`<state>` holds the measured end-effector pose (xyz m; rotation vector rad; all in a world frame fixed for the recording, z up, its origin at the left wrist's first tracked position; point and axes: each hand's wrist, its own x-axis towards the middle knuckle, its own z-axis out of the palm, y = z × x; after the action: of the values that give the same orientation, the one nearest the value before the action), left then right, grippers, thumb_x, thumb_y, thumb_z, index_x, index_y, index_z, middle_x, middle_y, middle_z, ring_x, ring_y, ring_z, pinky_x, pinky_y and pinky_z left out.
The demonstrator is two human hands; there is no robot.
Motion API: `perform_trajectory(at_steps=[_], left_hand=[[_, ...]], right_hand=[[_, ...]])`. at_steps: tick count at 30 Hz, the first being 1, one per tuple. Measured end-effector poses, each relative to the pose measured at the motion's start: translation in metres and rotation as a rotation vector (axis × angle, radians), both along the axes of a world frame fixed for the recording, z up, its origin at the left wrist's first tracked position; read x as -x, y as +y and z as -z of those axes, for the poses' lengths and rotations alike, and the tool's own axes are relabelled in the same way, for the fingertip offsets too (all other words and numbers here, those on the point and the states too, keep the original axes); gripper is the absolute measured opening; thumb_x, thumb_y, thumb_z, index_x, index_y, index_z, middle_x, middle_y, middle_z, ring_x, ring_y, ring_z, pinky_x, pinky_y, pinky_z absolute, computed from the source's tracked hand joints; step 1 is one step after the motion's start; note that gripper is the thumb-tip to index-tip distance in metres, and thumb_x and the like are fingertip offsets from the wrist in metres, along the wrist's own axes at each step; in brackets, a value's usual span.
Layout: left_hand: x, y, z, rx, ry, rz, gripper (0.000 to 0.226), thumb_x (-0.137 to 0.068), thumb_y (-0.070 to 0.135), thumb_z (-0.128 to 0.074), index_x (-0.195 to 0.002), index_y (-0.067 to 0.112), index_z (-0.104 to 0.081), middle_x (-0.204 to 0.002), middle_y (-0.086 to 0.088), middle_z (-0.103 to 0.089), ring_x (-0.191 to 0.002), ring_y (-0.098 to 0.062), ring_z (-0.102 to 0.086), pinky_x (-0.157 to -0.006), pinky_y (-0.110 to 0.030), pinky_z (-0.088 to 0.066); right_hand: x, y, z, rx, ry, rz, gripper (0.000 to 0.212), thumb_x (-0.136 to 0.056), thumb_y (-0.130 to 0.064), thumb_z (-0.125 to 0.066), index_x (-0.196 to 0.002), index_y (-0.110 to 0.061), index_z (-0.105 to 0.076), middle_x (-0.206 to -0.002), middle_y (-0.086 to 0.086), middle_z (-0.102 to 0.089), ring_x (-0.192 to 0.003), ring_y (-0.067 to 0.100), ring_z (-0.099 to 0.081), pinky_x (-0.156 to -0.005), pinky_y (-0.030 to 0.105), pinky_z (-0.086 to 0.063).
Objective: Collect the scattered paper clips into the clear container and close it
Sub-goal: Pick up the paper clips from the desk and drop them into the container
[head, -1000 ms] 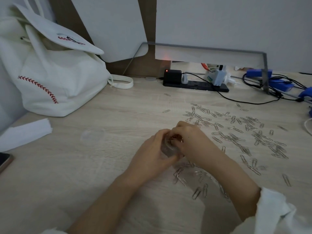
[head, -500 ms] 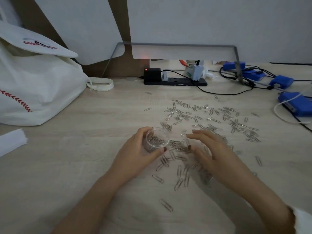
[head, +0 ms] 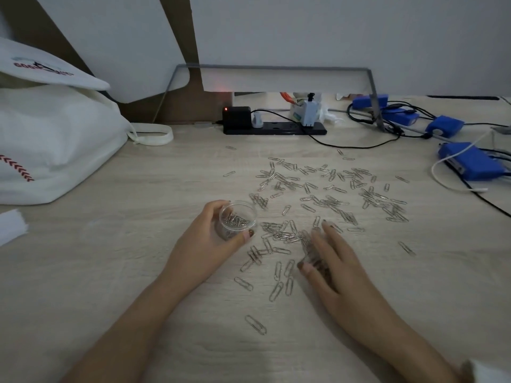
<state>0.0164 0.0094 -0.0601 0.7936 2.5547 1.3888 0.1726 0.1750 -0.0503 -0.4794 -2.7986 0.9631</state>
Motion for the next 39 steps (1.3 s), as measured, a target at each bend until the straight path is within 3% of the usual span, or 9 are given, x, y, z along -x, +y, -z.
perform_trajectory(at_steps=[5, 8, 14, 17, 20, 24, 29, 32, 39], left_hand=[[0.007, -0.002, 0.005, -0.04, 0.0, -0.069, 0.059, -0.071, 0.046, -0.074, -0.12, 0.032, -0.045, -0.117, 0.016, -0.058, -0.111, -0.003, -0.054, -0.093, -0.027, -0.041], [0.007, -0.001, 0.006, -0.02, 0.009, -0.063, 0.061, -0.07, 0.048, -0.073, -0.121, 0.031, -0.045, -0.116, 0.016, -0.058, -0.11, -0.002, -0.054, -0.092, -0.026, -0.041], [0.008, -0.002, 0.007, -0.023, 0.004, -0.075, 0.065, -0.067, 0.051, -0.074, -0.122, 0.03, -0.045, -0.117, 0.014, -0.059, -0.112, -0.005, -0.055, -0.095, -0.028, -0.042], [0.007, -0.003, 0.005, -0.023, -0.002, -0.08, 0.062, -0.071, 0.046, -0.073, -0.124, 0.03, -0.044, -0.12, 0.015, -0.057, -0.113, -0.004, -0.053, -0.094, -0.027, -0.041], [0.006, -0.002, 0.004, -0.018, -0.004, -0.068, 0.061, -0.072, 0.047, -0.071, -0.124, 0.031, -0.043, -0.118, 0.018, -0.056, -0.112, -0.002, -0.052, -0.089, -0.021, -0.038], [0.006, -0.001, 0.002, -0.03, -0.015, -0.068, 0.061, -0.071, 0.045, -0.073, -0.123, 0.03, -0.045, -0.118, 0.018, -0.057, -0.112, -0.002, -0.052, -0.09, -0.021, -0.039], [0.006, -0.001, 0.001, -0.033, -0.018, -0.063, 0.057, -0.071, 0.044, -0.073, -0.119, 0.032, -0.045, -0.118, 0.016, -0.058, -0.111, -0.002, -0.053, -0.089, -0.021, -0.038], [0.006, -0.002, 0.002, -0.038, -0.02, -0.061, 0.056, -0.071, 0.042, -0.073, -0.118, 0.033, -0.045, -0.118, 0.015, -0.058, -0.111, -0.001, -0.053, -0.087, -0.015, -0.036], [0.006, -0.001, 0.002, -0.038, -0.022, -0.051, 0.056, -0.07, 0.045, -0.072, -0.119, 0.034, -0.045, -0.117, 0.017, -0.058, -0.112, 0.001, -0.052, -0.085, -0.011, -0.035]], right_hand=[[0.002, -0.035, -0.006, -0.222, -0.029, -0.416, 0.065, -0.077, -0.072, -0.026, -0.136, -0.051, -0.01, -0.151, -0.023, 0.012, -0.136, -0.006, 0.02, -0.113, 0.026, 0.011], [0.007, -0.051, 0.008, -0.474, 0.042, -0.538, 0.051, -0.089, -0.059, -0.023, -0.137, -0.042, -0.024, -0.153, -0.002, -0.019, -0.141, 0.015, -0.014, -0.116, 0.034, -0.005], [0.043, -0.029, 0.009, -0.572, -0.004, -0.196, 0.052, -0.095, -0.043, -0.006, -0.13, -0.032, -0.043, -0.141, 0.003, -0.046, -0.133, 0.019, -0.038, -0.114, 0.036, -0.022], [0.051, -0.002, 0.007, -0.424, -0.008, -0.155, 0.062, -0.083, -0.059, -0.007, -0.139, -0.037, -0.021, -0.155, -0.002, -0.01, -0.143, 0.014, -0.002, -0.115, 0.032, 0.002], [0.052, 0.019, 0.005, -0.332, -0.054, -0.209, 0.075, -0.072, -0.074, -0.017, -0.14, -0.043, -0.007, -0.155, -0.009, 0.005, -0.141, 0.007, 0.01, -0.114, 0.029, 0.008], [0.055, 0.028, 0.003, -0.231, -0.08, -0.308, 0.085, -0.065, -0.08, -0.022, -0.14, -0.041, -0.014, -0.154, -0.015, -0.007, -0.139, 0.001, 0.002, -0.114, 0.027, 0.004], [0.046, 0.039, -0.006, -0.153, 0.003, -0.275, 0.049, -0.082, -0.047, -0.052, -0.129, -0.037, -0.044, -0.141, -0.022, -0.036, -0.129, -0.006, -0.028, -0.108, 0.017, -0.021], [0.036, 0.049, -0.011, -0.085, 0.018, -0.283, 0.046, -0.074, -0.054, -0.053, -0.118, -0.041, -0.053, -0.128, -0.029, -0.045, -0.119, -0.011, -0.037, -0.105, 0.019, -0.032], [0.012, 0.069, -0.006, -0.189, -0.119, -0.241, 0.099, -0.044, -0.091, -0.04, -0.133, -0.05, -0.021, -0.118, -0.025, -0.02, -0.112, -0.002, -0.019, -0.097, 0.021, -0.022]])
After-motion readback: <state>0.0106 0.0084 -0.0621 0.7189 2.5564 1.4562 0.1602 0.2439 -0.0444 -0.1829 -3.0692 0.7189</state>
